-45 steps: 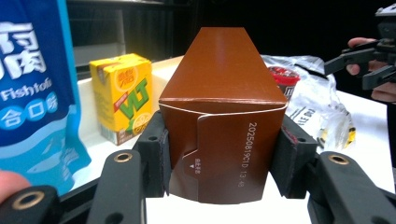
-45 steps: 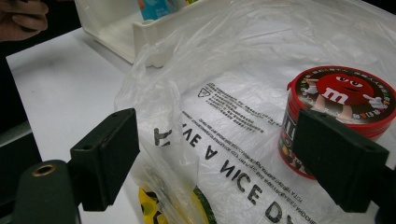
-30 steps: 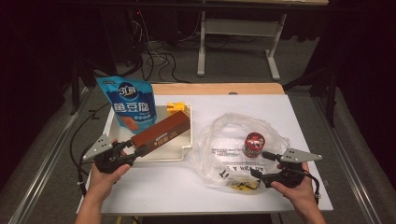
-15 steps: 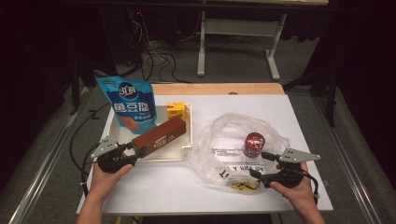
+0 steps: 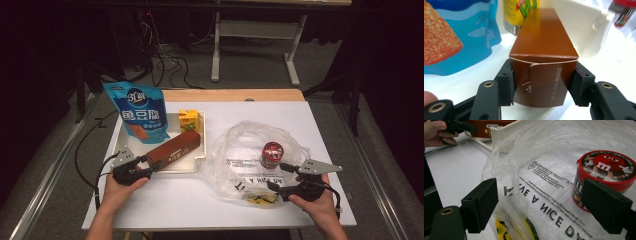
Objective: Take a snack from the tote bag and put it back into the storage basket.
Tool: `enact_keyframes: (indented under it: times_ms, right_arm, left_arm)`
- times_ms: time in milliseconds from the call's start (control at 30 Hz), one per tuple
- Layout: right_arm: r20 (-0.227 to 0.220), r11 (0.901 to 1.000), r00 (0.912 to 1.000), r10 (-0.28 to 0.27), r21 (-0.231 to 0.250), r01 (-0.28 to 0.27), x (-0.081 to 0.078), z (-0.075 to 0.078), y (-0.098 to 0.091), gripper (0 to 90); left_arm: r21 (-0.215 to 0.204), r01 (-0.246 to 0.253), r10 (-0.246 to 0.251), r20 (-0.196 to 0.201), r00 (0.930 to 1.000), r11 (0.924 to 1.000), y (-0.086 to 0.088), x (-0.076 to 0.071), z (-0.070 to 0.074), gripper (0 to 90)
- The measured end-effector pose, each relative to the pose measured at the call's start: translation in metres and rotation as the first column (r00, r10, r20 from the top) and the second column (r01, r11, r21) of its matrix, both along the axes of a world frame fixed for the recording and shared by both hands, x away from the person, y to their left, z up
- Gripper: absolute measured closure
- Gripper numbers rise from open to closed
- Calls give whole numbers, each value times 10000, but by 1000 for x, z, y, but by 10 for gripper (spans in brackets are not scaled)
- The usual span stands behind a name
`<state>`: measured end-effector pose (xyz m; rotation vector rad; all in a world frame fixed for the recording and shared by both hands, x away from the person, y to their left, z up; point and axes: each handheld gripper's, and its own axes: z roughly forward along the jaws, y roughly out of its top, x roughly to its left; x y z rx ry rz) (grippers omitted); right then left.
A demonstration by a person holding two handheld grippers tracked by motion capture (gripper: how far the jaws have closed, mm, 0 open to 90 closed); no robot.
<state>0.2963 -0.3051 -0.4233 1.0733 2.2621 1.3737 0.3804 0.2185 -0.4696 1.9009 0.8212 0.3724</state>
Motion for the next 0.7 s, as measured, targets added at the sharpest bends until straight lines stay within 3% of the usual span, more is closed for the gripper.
enact_keyframes:
  times_ms: [333,433,567,633,700]
  right_arm:
    - [-6,10000,10000,-5,-72,5,0,-1,1,151]
    - [2,9999,10000,48,-102,-48,-1,-1,2,151]
    - [41,9999,9999,100,-140,-100,-1,-1,2,150]
    - [45,9999,10000,68,-114,-67,-1,0,2,150]
    - [76,10000,10000,62,-61,-62,-2,0,1,149]
  left_arm:
    - [68,-222,224,-286,9993,9997,-1,-4,2,424]
    - [-41,-517,516,-230,9984,9987,-2,-7,12,317]
    - [-512,-1162,1161,-55,9932,9919,-4,-16,28,248]
    - [-617,-1530,1534,20,9882,9863,-4,-24,34,260]
    - [-711,-1777,1769,-166,9841,9815,-4,-33,37,316]
